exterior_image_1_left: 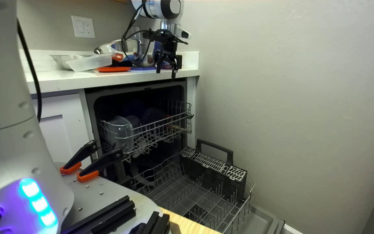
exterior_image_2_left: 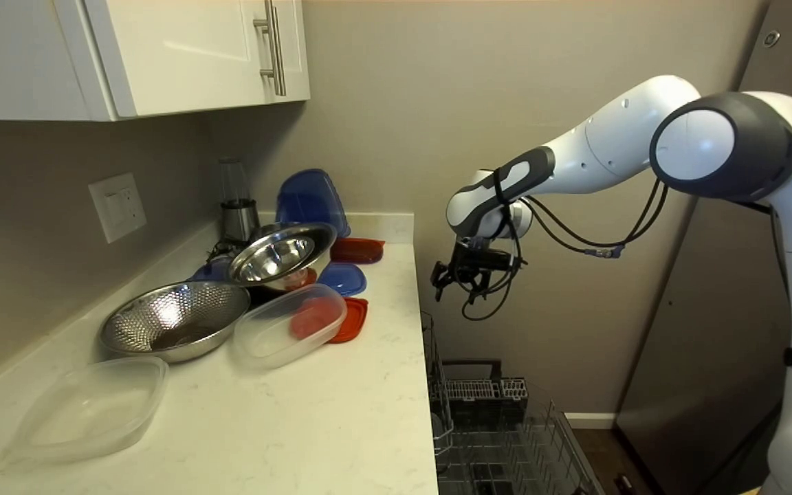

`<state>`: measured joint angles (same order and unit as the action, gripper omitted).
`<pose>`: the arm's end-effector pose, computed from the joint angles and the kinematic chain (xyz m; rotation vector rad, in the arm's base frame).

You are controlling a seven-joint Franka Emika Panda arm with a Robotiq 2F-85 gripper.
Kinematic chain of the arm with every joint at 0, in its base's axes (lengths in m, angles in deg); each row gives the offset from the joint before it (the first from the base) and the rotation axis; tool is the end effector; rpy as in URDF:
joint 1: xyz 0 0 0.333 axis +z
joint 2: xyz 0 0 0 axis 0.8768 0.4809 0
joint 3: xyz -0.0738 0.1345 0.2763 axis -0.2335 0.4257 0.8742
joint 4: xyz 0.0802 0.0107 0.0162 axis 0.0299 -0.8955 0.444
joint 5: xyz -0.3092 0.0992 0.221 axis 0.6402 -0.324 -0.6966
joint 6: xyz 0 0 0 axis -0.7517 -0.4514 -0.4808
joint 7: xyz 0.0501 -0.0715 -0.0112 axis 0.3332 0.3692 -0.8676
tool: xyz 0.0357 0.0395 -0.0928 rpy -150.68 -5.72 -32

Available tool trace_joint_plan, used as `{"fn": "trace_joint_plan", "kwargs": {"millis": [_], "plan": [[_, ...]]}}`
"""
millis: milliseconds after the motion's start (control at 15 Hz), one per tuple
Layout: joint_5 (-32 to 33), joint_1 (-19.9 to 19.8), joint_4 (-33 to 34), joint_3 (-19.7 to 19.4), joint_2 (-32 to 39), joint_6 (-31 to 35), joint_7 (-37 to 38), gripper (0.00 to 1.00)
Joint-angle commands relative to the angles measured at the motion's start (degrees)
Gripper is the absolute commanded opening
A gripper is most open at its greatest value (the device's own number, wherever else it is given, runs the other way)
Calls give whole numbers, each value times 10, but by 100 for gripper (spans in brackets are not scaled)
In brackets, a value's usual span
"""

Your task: Pull the top dishwasher rack fully outwards

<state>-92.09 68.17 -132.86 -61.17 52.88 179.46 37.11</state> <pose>0.6300 0.1322 0.3025 -2.9403 0.1861 -0.0296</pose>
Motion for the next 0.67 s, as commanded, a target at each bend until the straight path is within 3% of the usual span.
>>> {"fn": "trace_joint_plan", "kwargs": {"millis": [0, 600], "plan": [[-2, -1, 11, -2, 17, 3, 12, 100], [-111, -44, 31, 23, 138, 67, -7, 100]]}}
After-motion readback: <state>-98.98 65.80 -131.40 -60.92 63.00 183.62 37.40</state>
